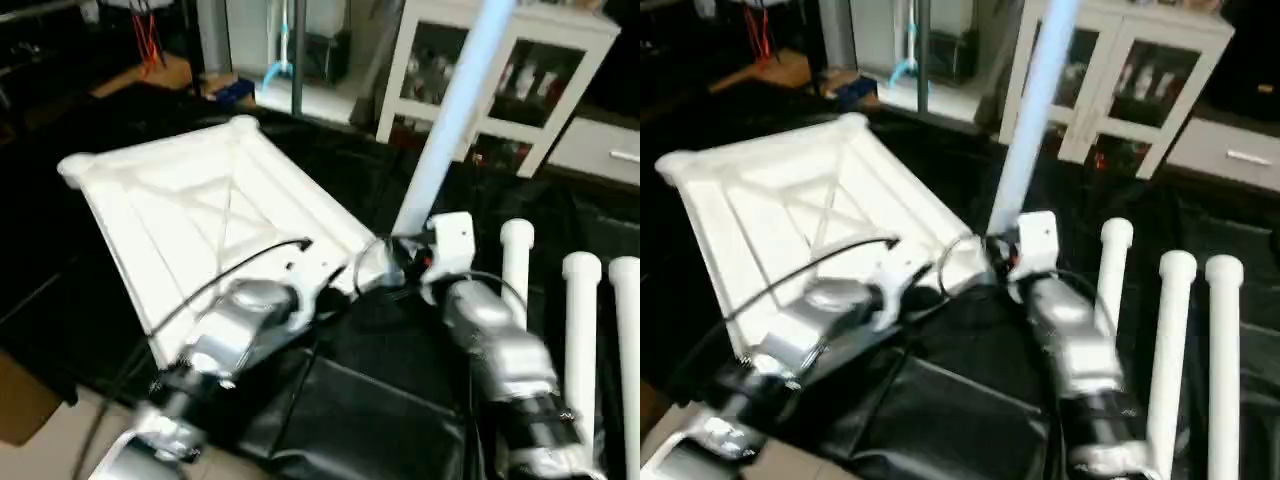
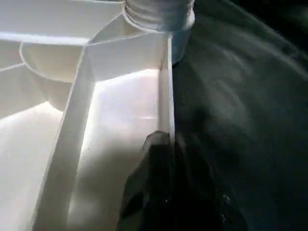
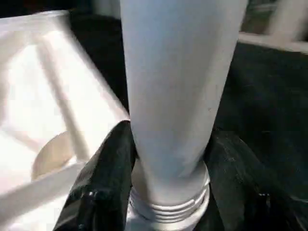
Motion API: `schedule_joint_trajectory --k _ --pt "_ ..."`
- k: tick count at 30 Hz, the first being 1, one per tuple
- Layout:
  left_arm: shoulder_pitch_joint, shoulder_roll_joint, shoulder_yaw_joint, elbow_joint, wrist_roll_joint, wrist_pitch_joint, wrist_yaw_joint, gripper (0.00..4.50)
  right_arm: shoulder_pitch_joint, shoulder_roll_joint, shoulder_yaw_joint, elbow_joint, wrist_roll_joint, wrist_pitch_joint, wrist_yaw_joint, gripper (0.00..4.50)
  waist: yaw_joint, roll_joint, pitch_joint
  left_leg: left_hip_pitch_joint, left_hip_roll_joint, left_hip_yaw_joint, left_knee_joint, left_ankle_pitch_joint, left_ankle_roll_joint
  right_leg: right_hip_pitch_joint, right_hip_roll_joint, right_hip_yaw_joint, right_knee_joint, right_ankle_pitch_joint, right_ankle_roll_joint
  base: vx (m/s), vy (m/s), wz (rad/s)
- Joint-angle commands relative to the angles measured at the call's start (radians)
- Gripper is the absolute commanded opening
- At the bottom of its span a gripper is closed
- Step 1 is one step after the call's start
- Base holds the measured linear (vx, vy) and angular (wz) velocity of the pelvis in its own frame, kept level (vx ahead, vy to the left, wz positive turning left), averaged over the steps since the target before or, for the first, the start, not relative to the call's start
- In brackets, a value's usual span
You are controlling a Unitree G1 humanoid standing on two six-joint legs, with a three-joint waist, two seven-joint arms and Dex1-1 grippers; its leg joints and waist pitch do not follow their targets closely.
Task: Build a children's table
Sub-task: Rotate leg to tighten
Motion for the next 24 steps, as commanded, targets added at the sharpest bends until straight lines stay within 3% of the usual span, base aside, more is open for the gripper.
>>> schedule_joint_trajectory --k 1,3,7,9,11,13,14,15,16,17,19,20,22,24 --pt "-0.034 -0.033 0.036 -0.02 -0.015 -0.043 0.037 0.0 0.042 0.002 0.006 0.144 -0.072 0.013 -0.096 1.86 -0.011 0.002 -0.046 0.016 0.046 -0.046 -0.099 -0.46 -0.061 0.007 -0.055 0.024 -0.095 -0.537 -0.088 0.0 0.0 0.0" --pt "-0.04 -0.044 0.037 -0.011 -0.007 -0.052 0.051 0.0 0.009 0.048 -0.007 0.162 -0.013 -0.053 -0.034 1.86 -0.013 -0.004 -0.047 0.017 0.046 -0.042 -0.099 -0.462 -0.045 0.006 -0.055 0.027 -0.093 -0.497 -0.1 0.0 0.0 0.0" --pt "-0.038 -0.034 0.041 -0.009 -0.002 -0.051 0.054 0.0 0.013 0.063 0.005 0.12 0.043 -0.077 0.083 1.86 -0.014 0.002 -0.048 0.009 0.048 -0.038 -0.101 -0.424 -0.019 0.015 -0.056 0.032 -0.086 -0.42 -0.122 0.0 0.0 0.0" --pt "-0.034 -0.014 0.04 -0.011 0.003 -0.05 0.047 0.0 0.032 0.057 0.026 0.071 0.048 -0.074 0.128 2.56 -0.011 0.0 -0.048 0.01 0.047 -0.034 -0.1 -0.407 -0.01 0.016 -0.057 0.034 -0.087 -0.419 -0.132 0.0 0.0 0.0" --pt "-0.03 -0.002 0.039 -0.016 0.0 -0.05 0.034 0.0 0.039 0.044 0.031 0.049 0.04 -0.086 0.133 2.58 -0.007 -0.001 -0.049 0.009 0.047 -0.031 -0.099 -0.384 -0.002 0.018 -0.057 0.035 -0.087 -0.415 -0.136 0.0 0.0 0.0" --pt "-0.025 0.02 0.028 -0.023 -0.004 -0.059 0.004 0.0 0.041 0.025 0.029 0.024 0.041 -0.094 0.154 2.84 -0.01 -0.002 -0.052 -0.006 0.047 -0.035 -0.102 -0.338 0.006 0.032 -0.061 0.035 -0.081 -0.399 -0.139 0.0 0.0 0.0" --pt "-0.021 0.033 0.019 -0.029 -0.006 -0.071 -0.022 0.0 0.04 0.015 0.027 0.011 0.054 -0.094 0.184 2.96 -0.01 -0.002 -0.055 -0.006 0.047 -0.035 -0.101 -0.322 0.008 0.034 -0.061 0.034 -0.079 -0.382 -0.141 0.0 0.0 0.0" --pt "-0.008 0.063 0.003 -0.048 -0.016 -0.069 -0.077 0.0 0.048 -0.012 0.026 -0.037 0.105 -0.055 0.276 3.0 -0.008 -0.001 -0.059 -0.004 0.048 -0.032 -0.098 -0.291 0.022 0.035 -0.059 0.035 -0.073 -0.327 -0.155 0.0 0.0 0.0" --pt "-0.003 0.078 -0.003 -0.054 -0.018 -0.06 -0.097 0.0 0.053 -0.032 0.033 -0.06 0.121 -0.034 0.32 3.02 -0.001 0.011 -0.06 -0.003 0.051 -0.032 -0.097 -0.251 0.039 0.036 -0.059 0.036 -0.064 -0.261 -0.177 0.0 0.0 0.0" --pt "0.007 0.107 -0.02 -0.064 -0.02 -0.091 -0.148 0.0 0.067 -0.079 0.048 -0.103 0.145 -0.002 0.403 3.09 -0.002 0.009 -0.063 -0.002 0.053 -0.026 -0.092 -0.214 0.055 0.033 -0.057 0.036 -0.06 -0.199 -0.202 0.0 0.0 0.0" --pt "0.037 0.189 -0.051 -0.101 -0.039 -0.143 -0.282 0.0 0.113 -0.245 0.086 -0.216 0.191 0.051 0.63 3.09 0.013 0.007 -0.062 -0.002 0.057 -0.023 -0.087 -0.148 0.091 0.042 -0.057 0.036 -0.049 -0.11 -0.231 0.0 0.0 0.0" --pt "0.048 0.218 -0.061 -0.116 -0.048 -0.159 -0.332 0.0 0.13 -0.307 0.096 -0.248 0.2 0.056 0.709 3.09 0.022 0.01 -0.063 -0.002 0.056 -0.026 -0.086 -0.123 0.098 0.047 -0.055 0.033 -0.045 -0.085 -0.236 0.0 0.0 0.0" --pt "0.064 0.26 -0.071 -0.142 -0.066 -0.174 -0.4 0.0 0.151 -0.391 0.093 -0.271 0.201 0.033 0.807 3.09 0.036 0.012 -0.062 0.007 0.058 -0.017 -0.08 -0.086 0.128 0.04 -0.056 0.037 -0.034 -0.007 -0.276 0.028 0.003 0.0" --pt "0.076 0.286 -0.079 -0.162 -0.083 -0.209 -0.455 0.0 0.152 -0.423 0.07 -0.269 0.212 0.03 0.844 3.09 0.046 0.013 -0.061 0.011 0.061 -0.014 -0.079 -0.073 0.132 0.038 -0.058 0.038 -0.032 0.005 -0.293 0.0 0.0 0.0"
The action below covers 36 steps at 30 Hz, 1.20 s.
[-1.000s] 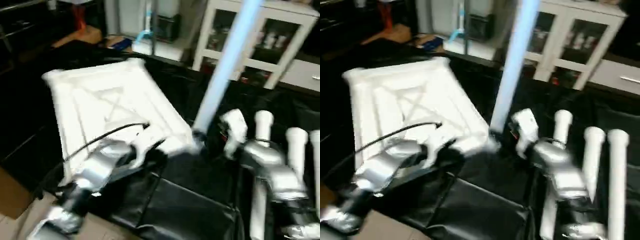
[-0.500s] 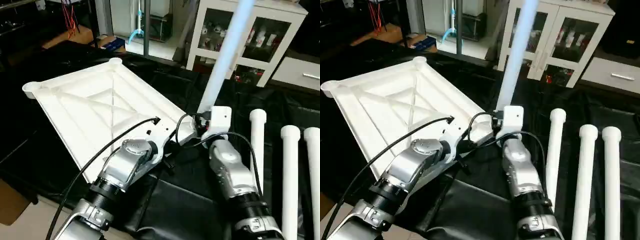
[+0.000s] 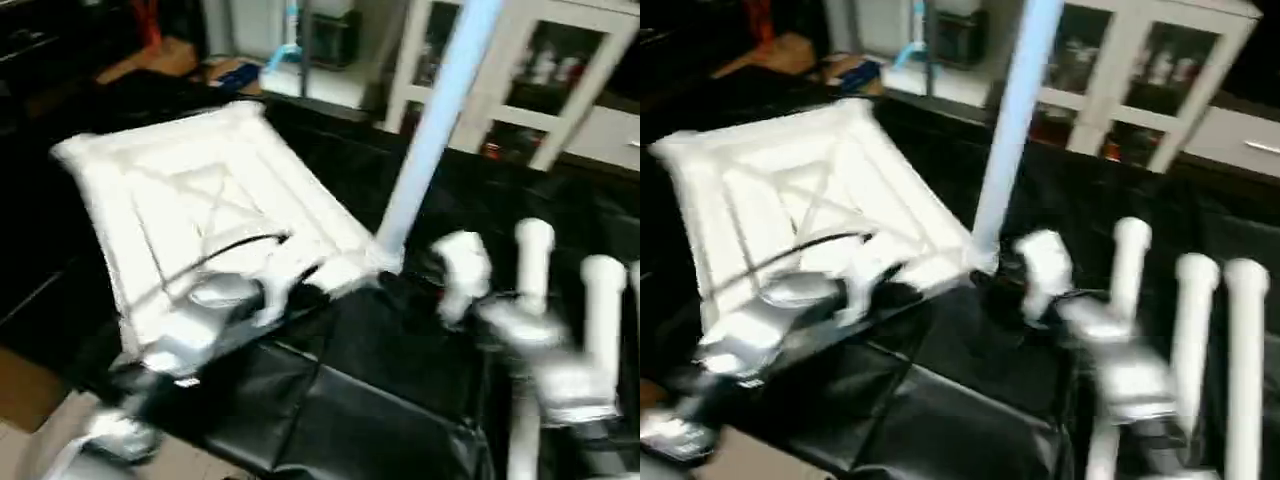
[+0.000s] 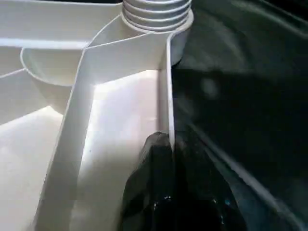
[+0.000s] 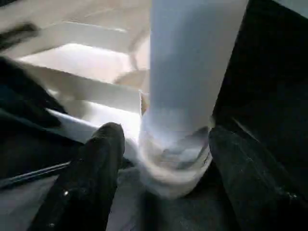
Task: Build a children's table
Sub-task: Rotate leg to tighten
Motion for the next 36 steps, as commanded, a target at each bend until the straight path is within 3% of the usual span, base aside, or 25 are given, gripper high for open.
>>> schedule_joint_trajectory --k 1,3,4,5,9,10,11,14,15,24,28,31,34,36 --pt "0.013 0.002 -0.058 -0.052 -0.042 -0.029 -0.095 0.0 0.012 -0.028 -0.012 -0.02 0.031 -0.013 0.088 3.09 0.004 0.005 -0.063 0.027 0.061 -0.017 -0.068 -0.075 0.122 0.052 -0.058 0.039 -0.031 -0.009 -0.29 0.0 0.0 0.0" --pt "0.019 0.025 -0.071 -0.068 -0.05 -0.032 -0.132 0.0 0.013 -0.077 -0.021 -0.018 0.052 -0.019 0.168 3.09 0.017 0.002 -0.063 0.029 0.063 -0.017 -0.069 -0.104 0.108 0.055 -0.059 0.039 -0.032 -0.047 -0.289 0.0 0.0 0.0" --pt "0.021 0.029 -0.073 -0.072 -0.054 -0.029 -0.144 0.0 0.01 -0.099 -0.02 -0.019 0.062 -0.01 0.206 3.09 0.024 0.005 -0.057 0.037 0.063 -0.013 -0.072 -0.131 0.095 0.046 -0.056 0.04 -0.039 -0.082 -0.285 0.0 0.0 0.0" --pt "0.022 0.031 -0.077 -0.078 -0.058 -0.032 -0.157 0.0 0.003 -0.116 -0.016 -0.022 0.081 0.019 0.246 3.09 0.023 0.004 -0.057 0.036 0.062 -0.013 -0.073 -0.147 0.089 0.047 -0.056 0.04 -0.04 -0.102 -0.283 0.0 0.0 0.0" --pt "0.026 0.036 -0.082 -0.099 -0.081 -0.022 -0.188 0.0 -0.008 -0.159 0.014 -0.039 0.113 0.064 0.313 3.09 0.027 0.0 -0.048 0.041 0.065 -0.015 -0.082 -0.262 0.033 0.044 -0.06 0.042 -0.058 -0.282 -0.233 0.0 0.0 0.0" --pt "0.027 0.038 -0.084 -0.104 -0.082 -0.026 -0.202 0.0 -0.018 -0.176 0.037 -0.032 0.098 0.062 0.337 3.09 0.026 -0.005 -0.046 0.042 0.064 -0.017 -0.084 -0.289 0.017 0.042 -0.061 0.041 -0.063 -0.333 -0.216 0.0 0.0 0.0" --pt "0.028 0.038 -0.084 -0.106 -0.081 -0.031 -0.208 0.0 -0.026 -0.179 0.045 -0.023 0.087 0.06 0.348 3.09 0.024 -0.004 -0.046 0.041 0.064 -0.02 -0.086 -0.308 0.004 0.043 -0.063 0.04 -0.065 -0.372 -0.199 0.0 0.0 0.0" --pt "0.029 0.038 -0.081 -0.11 -0.082 -0.032 -0.216 0.0 -0.042 -0.172 0.05 -0.002 0.075 0.056 0.369 3.09 0.019 -0.009 -0.049 0.035 0.062 -0.022 -0.086 -0.3 -0.001 0.044 -0.065 0.041 -0.065 -0.379 -0.185 0.0 0.0 0.0" --pt "0.029 0.04 -0.081 -0.109 -0.084 -0.034 -0.217 0.0 -0.045 -0.173 0.053 0.004 0.072 0.051 0.376 2.76 0.017 -0.009 -0.049 0.034 0.061 -0.023 -0.086 -0.292 0.001 0.045 -0.066 0.041 -0.065 -0.379 -0.182 0.0 0.0 0.0" --pt "0.027 0.05 -0.079 -0.1 -0.077 -0.037 -0.219 0.0 -0.053 -0.21 0.069 0.026 0.067 0.051 0.428 2.04 0.021 -0.008 -0.057 0.03 0.061 -0.018 -0.077 -0.189 0.046 0.052 -0.063 0.04 -0.049 -0.236 -0.229 0.0 0.0 0.0" --pt "0.024 0.049 -0.078 -0.091 -0.068 -0.043 -0.216 0.0 -0.053 -0.209 0.068 0.028 0.064 0.051 0.43 1.97 0.021 -0.01 -0.056 0.03 0.061 -0.017 -0.075 -0.19 0.052 0.052 -0.063 0.04 -0.05 -0.241 -0.234 0.0 0.0 0.0" --pt "0.017 0.036 -0.071 -0.073 -0.056 -0.035 -0.183 0.0 -0.055 -0.164 0.053 0.062 0.04 0.034 0.351 1.96 0.018 -0.007 -0.054 0.03 0.06 -0.018 -0.077 -0.218 0.036 0.05 -0.063 0.04 -0.055 -0.286 -0.225 0.0 0.0 0.0" --pt "-0.001 -0.014 -0.039 -0.042 -0.042 0.005 -0.081 0.0 -0.074 -0.053 0.011 0.184 -0.041 0.02 0.079 1.94 0.011 -0.01 -0.051 0.028 0.057 -0.021 -0.08 -0.256 0.009 0.046 -0.063 0.039 -0.061 -0.363 -0.2 0.0 0.0 0.0" --pt "-0.007 -0.03 -0.029 -0.034 -0.037 0.018 -0.047 0.0 -0.078 -0.024 0.0 0.217 -0.059 0.027 -0.004 1.93 0.0 -0.009 -0.051 0.028 0.055 -0.026 -0.082 -0.285 -0.018 0.044 -0.062 0.036 -0.063 -0.41 -0.182 0.0 0.0 0.0"
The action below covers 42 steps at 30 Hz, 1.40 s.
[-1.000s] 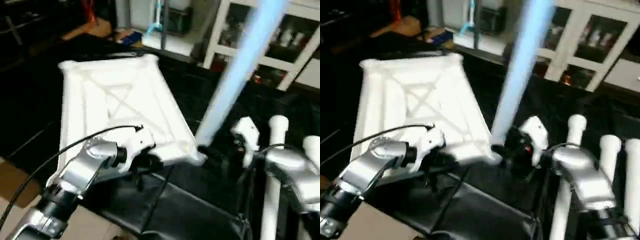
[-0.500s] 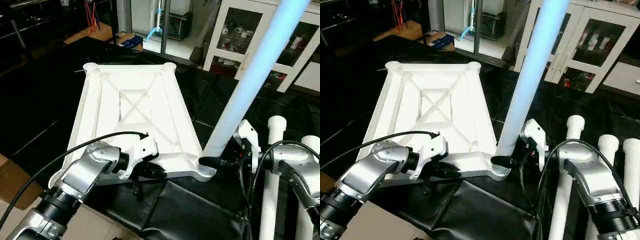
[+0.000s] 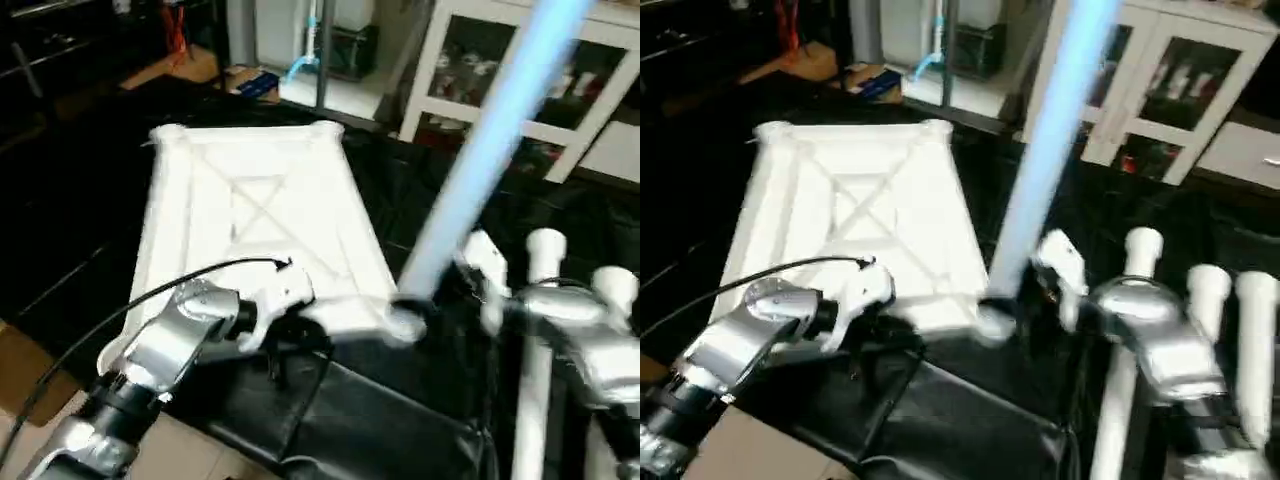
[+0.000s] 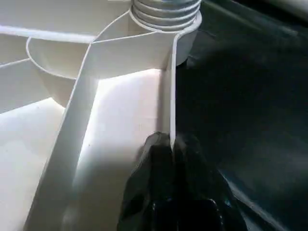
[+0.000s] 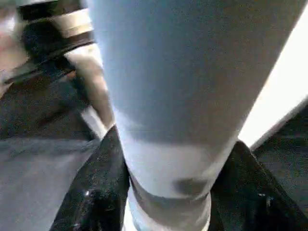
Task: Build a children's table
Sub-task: Rotate leg to tighten
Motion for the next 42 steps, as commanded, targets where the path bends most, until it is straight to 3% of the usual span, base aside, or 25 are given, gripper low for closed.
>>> schedule_joint_trajectory --k 1,2,5,6,8,11,12,15,18,19,20,22,24,25,26,28,29,30,31,32,33,36,42 --pt "-0.024 -0.063 0.028 -0.013 -0.024 0.038 0.065 0.0 0.005 0.051 -0.047 0.12 -0.094 0.047 -0.284 1.91 -0.004 -0.005 -0.051 0.012 0.055 -0.039 -0.087 -0.301 -0.022 0.029 -0.052 0.032 -0.075 -0.419 -0.181 0.0 0.0 0.0" --pt "-0.024 -0.063 0.028 -0.013 -0.024 0.038 0.065 0.0 0.005 0.051 -0.047 0.12 -0.094 0.047 -0.284 1.9 -0.01 -0.004 -0.049 0.012 0.056 -0.038 -0.087 -0.306 -0.028 0.026 -0.053 0.034 -0.075 -0.42 -0.178 0.0 0.0 0.0" --pt "-0.05 -0.206 0.1 0.034 -0.012 0.137 0.295 0.0 0.01 0.239 -0.148 0.197 -0.13 0.102 -0.735 1.89 -0.025 -0.006 -0.051 0.015 0.049 -0.043 -0.086 -0.345 -0.047 0.018 -0.052 0.029 -0.087 -0.488 -0.148 0.0 0.0 0.0" --pt "-0.05 -0.206 0.1 0.034 -0.012 0.137 0.295 0.0 0.01 0.239 -0.148 0.197 -0.13 0.102 -0.735 1.89 -0.029 -0.006 -0.051 0.014 0.049 -0.041 -0.085 -0.347 -0.048 0.017 -0.052 0.031 -0.088 -0.491 -0.144 0.0 0.0 0.0" --pt "-0.061 -0.255 0.127 0.058 -0.011 0.153 0.372 0.0 0.008 0.296 -0.174 0.221 -0.145 0.081 -0.868 1.89 -0.033 -0.007 -0.052 0.015 0.049 -0.042 -0.085 -0.364 -0.043 0.016 -0.05 0.029 -0.092 -0.505 -0.125 0.0 0.0 0.0" --pt "-0.093 -0.335 0.158 0.126 0.008 0.112 0.506 0.0 -0.018 0.407 -0.18 0.292 -0.168 0.008 -1.041 1.88 -0.039 0.001 -0.053 0.017 0.044 -0.044 -0.088 -0.403 -0.049 0.007 -0.045 0.025 -0.1 -0.492 -0.103 0.0 0.0 0.0" --pt "-0.107 -0.36 0.158 0.146 0.018 0.09 0.539 0.0 -0.041 0.461 -0.168 0.322 -0.166 -0.051 -1.054 1.88 -0.042 -0.001 -0.055 0.017 0.042 -0.047 -0.089 -0.42 -0.05 0.01 -0.046 0.021 -0.1 -0.505 -0.096 0.0 0.0 0.0" --pt "-0.113 -0.364 0.152 0.147 0.027 0.082 0.54 0.0 -0.073 0.508 -0.146 0.341 -0.141 -0.143 -0.975 1.88 -0.039 0.002 -0.055 0.017 0.044 -0.048 -0.091 -0.433 -0.037 0.009 -0.047 0.022 -0.102 -0.492 -0.087 0.0 0.0 0.0" --pt "-0.108 -0.358 0.153 0.137 0.032 0.096 0.538 0.0 -0.08 0.526 -0.142 0.329 -0.12 -0.174 -0.92 1.88 -0.04 0.002 -0.054 0.015 0.045 -0.046 -0.093 -0.437 -0.027 0.01 -0.045 0.023 -0.101 -0.469 -0.087 0.0 0.0 0.0" --pt "-0.103 -0.345 0.151 0.129 0.034 0.101 0.526 0.0 -0.074 0.529 -0.132 0.296 -0.098 -0.176 -0.847 2.44 -0.04 0.002 -0.055 0.013 0.044 -0.046 -0.094 -0.437 -0.021 0.014 -0.046 0.024 -0.1 -0.467 -0.09 0.0 0.0 0.0" --pt "-0.096 -0.33 0.146 0.12 0.033 0.104 0.506 0.0 -0.061 0.529 -0.124 0.245 -0.066 -0.175 -0.768 2.44 -0.039 0.0 -0.057 0.01 0.045 -0.045 -0.094 -0.422 -0.013 0.017 -0.046 0.026 -0.098 -0.452 -0.093 0.0 0.0 0.0" --pt "-0.091 -0.314 0.141 0.11 0.035 0.11 0.492 0.0 -0.05 0.514 -0.108 0.188 -0.053 -0.177 -0.72 2.58 -0.035 -0.001 -0.058 0.007 0.047 -0.044 -0.094 -0.395 -0.001 0.021 -0.049 0.029 -0.095 -0.424 -0.097 0.0 0.0 0.0" --pt "-0.088 -0.3 0.133 0.108 0.034 0.111 0.481 0.0 -0.048 0.494 -0.093 0.154 -0.048 -0.171 -0.696 2.84 -0.04 -0.002 -0.06 -0.011 0.046 -0.046 -0.095 -0.33 0.015 0.034 -0.052 0.029 -0.086 -0.381 -0.117 0.0 0.0 0.0" --pt "-0.077 -0.253 0.105 0.1 0.027 0.088 0.399 0.0 -0.039 0.445 -0.082 0.077 0.018 -0.086 -0.574 2.94 -0.041 0.001 -0.064 -0.012 0.046 -0.048 -0.094 -0.298 0.025 0.04 -0.05 0.027 -0.082 -0.345 -0.131 0.0 0.0 0.0" --pt "-0.072 -0.235 0.093 0.098 0.024 0.073 0.364 0.0 -0.037 0.424 -0.075 0.053 0.04 -0.058 -0.524 2.99 -0.04 0.001 -0.067 -0.014 0.046 -0.048 -0.091 -0.274 0.038 0.045 -0.051 0.028 -0.078 -0.306 -0.139 0.0 0.0 0.0" --pt "-0.053 -0.173 0.049 0.075 0.013 0.031 0.239 0.0 -0.016 0.326 -0.018 -0.001 0.034 -0.02 -0.403 3.08 -0.032 0.006 -0.072 -0.005 0.051 -0.041 -0.08 -0.179 0.084 0.04 -0.049 0.026 -0.064 -0.161 -0.199 0.0 0.0 0.0" --pt "-0.043 -0.134 0.035 0.064 0.01 0.018 0.184 0.0 0.009 0.232 0.03 -0.049 0.029 0.009 -0.294 3.08 -0.031 0.008 -0.072 -0.003 0.054 -0.037 -0.077 -0.152 0.092 0.036 -0.051 0.028 -0.059 -0.124 -0.218 0.0 0.0 0.0" --pt "-0.043 -0.131 0.034 0.064 0.01 0.017 0.181 0.0 0.011 0.225 0.033 -0.052 0.028 0.01 -0.281 3.27 -0.019 0.012 -0.072 -0.001 0.057 -0.037 -0.074 -0.101 0.108 0.042 -0.047 0.024 -0.049 -0.06 -0.243 0.055 -0.009 0.06" --pt "-0.042 -0.126 0.034 0.063 0.01 0.017 0.176 0.0 0.015 0.211 0.038 -0.057 0.026 0.011 -0.259 3.27 -0.012 0.012 -0.07 0.005 0.056 -0.029 -0.071 -0.089 0.118 0.034 -0.048 0.025 -0.047 -0.022 -0.267 0.0 0.0 0.0" --pt "-0.039 -0.113 0.031 0.059 0.005 0.008 0.154 0.0 0.025 0.184 0.047 -0.07 0.024 0.011 -0.218 3.27 -0.009 0.011 -0.07 0.004 0.057 -0.028 -0.071 -0.081 0.121 0.036 -0.05 0.026 -0.044 -0.011 -0.274 0.0 0.0 0.0" --pt "-0.019 -0.052 0.014 0.022 -0.023 -0.029 0.036 0.0 0.054 0.095 0.034 -0.101 0.03 0.004 -0.113 3.27 0.001 0.011 -0.072 0.001 0.057 -0.031 -0.071 -0.068 0.124 0.043 -0.051 0.024 -0.04 -0.004 -0.278 0.0 0.0 0.0" --pt "0.0 -0.002 0.004 -0.026 -0.058 -0.018 -0.057 0.0 0.067 0.028 0.007 -0.106 0.034 -0.016 -0.03 3.27 0.017 0.013 -0.067 0.009 0.062 -0.028 -0.073 -0.074 0.121 0.039 -0.052 0.025 -0.037 -0.004 -0.289 0.0 0.0 0.0" --pt "0.013 0.052 -0.021 -0.05 -0.078 -0.026 -0.143 0.0 0.088 -0.146 0.034 -0.144 0.052 0.015 0.146 3.27 0.031 0.011 -0.055 0.021 0.066 -0.026 -0.083 -0.205 0.049 0.033 -0.055 0.028 -0.054 -0.173 -0.256 0.0 0.0 0.0"
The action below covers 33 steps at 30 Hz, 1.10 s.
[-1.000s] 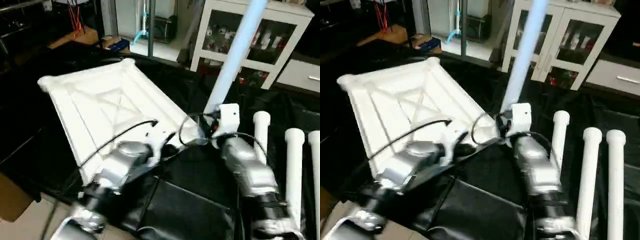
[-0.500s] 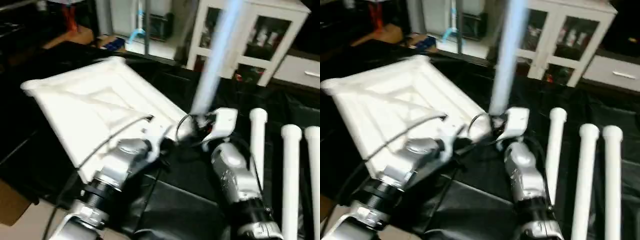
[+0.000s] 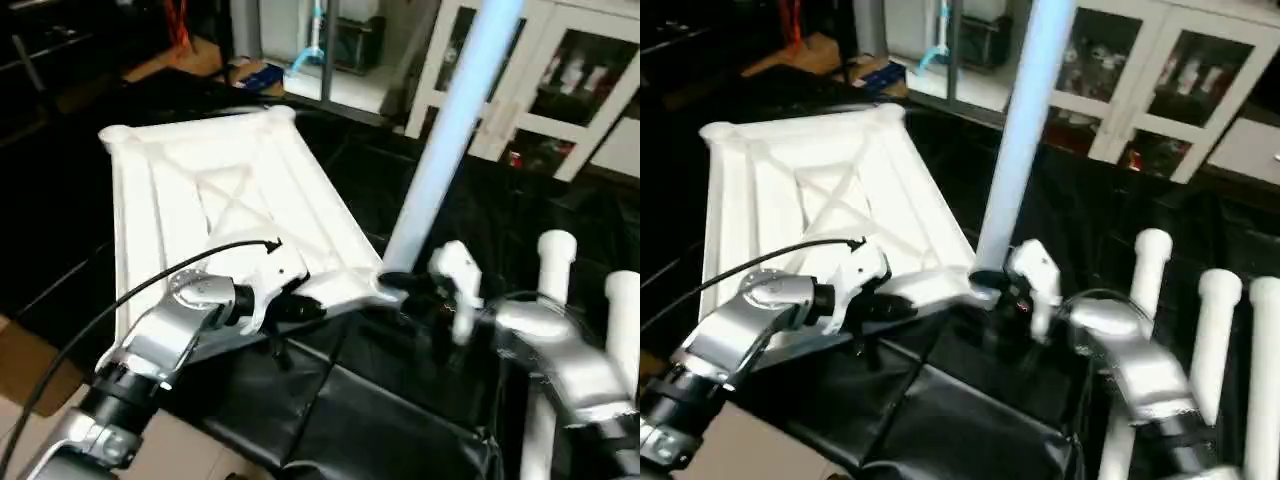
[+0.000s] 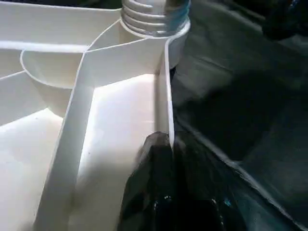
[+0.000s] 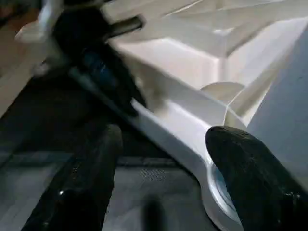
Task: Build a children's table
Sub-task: Rotate leg to tighten
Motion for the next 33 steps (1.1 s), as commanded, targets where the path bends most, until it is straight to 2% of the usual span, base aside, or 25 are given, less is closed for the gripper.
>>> schedule_joint_trajectory --k 1,3,4,6,8,10,11,12,16,17,18,19,22,23,26,27,29,30,33 --pt "0.014 0.015 -0.05 -0.036 -0.033 -0.01 -0.112 0.0 0.009 -0.079 -0.043 0.006 0.0 0.027 0.026 3.27 -0.002 0.003 -0.051 0.034 0.063 -0.022 -0.082 -0.224 0.038 0.042 -0.05 0.043 -0.051 -0.209 -0.236 0.0 0.0 0.0" --pt "0.013 0.015 -0.047 -0.031 -0.031 -0.017 -0.118 0.0 0.019 -0.124 -0.037 -0.01 -0.003 0.041 0.075 3.27 0.001 0.002 -0.046 0.038 0.064 -0.021 -0.085 -0.263 0.025 0.038 -0.052 0.046 -0.06 -0.259 -0.221 0.0 0.0 0.0" --pt "0.012 0.016 -0.047 -0.026 -0.029 -0.022 -0.121 0.0 0.028 -0.151 -0.04 -0.022 0.0 0.049 0.105 3.27 0.002 0.0 -0.046 0.036 0.064 -0.025 -0.087 -0.279 0.018 0.043 -0.055 0.046 -0.063 -0.295 -0.208 0.0 0.0 0.0" --pt "0.01 0.016 -0.045 -0.021 -0.028 -0.027 -0.121 0.0 0.037 -0.175 -0.05 -0.03 0.006 0.057 0.126 3.27 0.004 -0.003 -0.048 0.034 0.063 -0.027 -0.087 -0.276 0.013 0.044 -0.057 0.046 -0.064 -0.318 -0.192 0.0 0.0 0.0" --pt "0.009 0.018 -0.042 -0.018 -0.029 -0.031 -0.125 0.0 0.046 -0.196 -0.07 -0.03 0.008 0.056 0.143 3.27 0.003 -0.004 -0.047 0.032 0.063 -0.028 -0.087 -0.275 0.012 0.043 -0.056 0.046 -0.065 -0.324 -0.191 0.0 0.0 0.0" --pt "0.007 0.025 -0.042 -0.019 -0.035 -0.035 -0.138 0.0 0.047 -0.214 -0.105 -0.003 0.005 0.035 0.144 3.27 0.004 -0.001 -0.05 0.032 0.062 -0.028 -0.085 -0.264 0.015 0.043 -0.057 0.046 -0.065 -0.313 -0.194 0.0 0.0 0.0" --pt "0.007 0.025 -0.042 -0.019 -0.035 -0.035 -0.138 0.0 0.047 -0.214 -0.105 -0.003 0.005 0.035 0.144 3.27 0.004 -0.003 -0.05 0.032 0.062 -0.028 -0.085 -0.259 0.017 0.044 -0.056 0.045 -0.064 -0.305 -0.196 0.0 0.0 0.0" --pt "0.007 0.028 -0.044 -0.02 -0.038 -0.039 -0.146 0.0 0.045 -0.222 -0.115 0.01 0.009 0.027 0.142 3.27 0.006 0.002 -0.051 0.032 0.062 -0.028 -0.084 -0.251 0.02 0.043 -0.056 0.045 -0.062 -0.29 -0.203 0.0 0.0 0.0" --pt "0.006 0.028 -0.046 -0.022 -0.046 -0.046 -0.157 0.0 0.043 -0.213 -0.132 0.022 0.025 0.015 0.118 3.27 0.004 -0.001 -0.056 0.029 0.061 -0.026 -0.08 -0.201 0.039 0.048 -0.053 0.043 -0.051 -0.201 -0.231 0.0 0.0 0.0" --pt "0.005 0.028 -0.046 -0.021 -0.046 -0.047 -0.159 0.0 0.043 -0.21 -0.133 0.022 0.029 0.015 0.115 3.27 0.005 0.004 -0.056 0.03 0.061 -0.027 -0.08 -0.196 0.042 0.049 -0.053 0.043 -0.05 -0.191 -0.236 0.0 0.0 0.0" --pt "0.004 0.025 -0.047 -0.02 -0.046 -0.047 -0.162 0.0 0.048 -0.203 -0.121 0.008 0.036 0.028 0.117 3.27 0.004 0.002 -0.057 0.029 0.061 -0.026 -0.079 -0.189 0.049 0.049 -0.052 0.042 -0.049 -0.175 -0.243 0.0 0.0 0.0" --pt "0.001 0.023 -0.048 -0.018 -0.044 -0.048 -0.164 0.0 0.052 -0.195 -0.11 0.0 0.036 0.03 0.116 3.27 0.005 0.006 -0.057 0.029 0.061 -0.026 -0.079 -0.188 0.052 0.05 -0.053 0.042 -0.048 -0.172 -0.248 0.0 0.0 0.0" --pt "-0.001 0.02 -0.048 -0.016 -0.042 -0.05 -0.168 0.0 0.054 -0.181 -0.103 -0.003 0.035 0.033 0.121 3.27 0.004 0.004 -0.056 0.031 0.062 -0.025 -0.079 -0.199 0.05 0.05 -0.053 0.042 -0.05 -0.182 -0.251 0.0 0.0 0.0" --pt "-0.002 0.019 -0.048 -0.014 -0.041 -0.051 -0.172 0.0 0.052 -0.171 -0.1 -0.002 0.037 0.038 0.126 3.27 0.005 0.01 -0.056 0.032 0.062 -0.026 -0.079 -0.202 0.047 0.049 -0.053 0.042 -0.05 -0.183 -0.252 0.0 0.0 0.0" --pt "-0.006 0.019 -0.05 -0.009 -0.04 -0.054 -0.183 0.0 0.037 -0.142 -0.079 0.017 0.03 0.038 0.14 3.27 0.003 0.005 -0.057 0.03 0.062 -0.026 -0.08 -0.205 0.044 0.051 -0.053 0.042 -0.049 -0.183 -0.251 0.0 0.0 0.0" --pt "-0.007 0.019 -0.05 -0.009 -0.041 -0.054 -0.182 0.0 0.033 -0.141 -0.073 0.022 0.029 0.036 0.142 3.01 0.003 0.006 -0.057 0.032 0.062 -0.026 -0.08 -0.204 0.042 0.05 -0.052 0.042 -0.049 -0.184 -0.252 0.0 0.0 0.0" --pt "-0.008 0.02 -0.051 -0.008 -0.042 -0.054 -0.182 0.0 0.025 -0.139 -0.066 0.032 0.025 0.03 0.142 2.91 0.003 0.008 -0.056 0.033 0.062 -0.026 -0.081 -0.211 0.038 0.049 -0.051 0.042 -0.05 -0.19 -0.251 0.0 0.0 0.0" --pt "-0.009 0.019 -0.05 -0.008 -0.043 -0.053 -0.182 0.0 0.019 -0.137 -0.064 0.038 0.024 0.029 0.142 2.88 0.003 0.004 -0.056 0.032 0.062 -0.026 -0.08 -0.208 0.037 0.051 -0.053 0.042 -0.049 -0.194 -0.25 0.0 0.0 0.0" --pt "-0.008 0.018 -0.049 -0.009 -0.042 -0.052 -0.182 0.0 0.009 -0.131 -0.062 0.048 0.018 0.027 0.145 2.5 0.004 0.003 -0.057 0.032 0.061 -0.025 -0.078 -0.199 0.039 0.05 -0.054 0.043 -0.048 -0.19 -0.25 0.0 0.0 0.0"
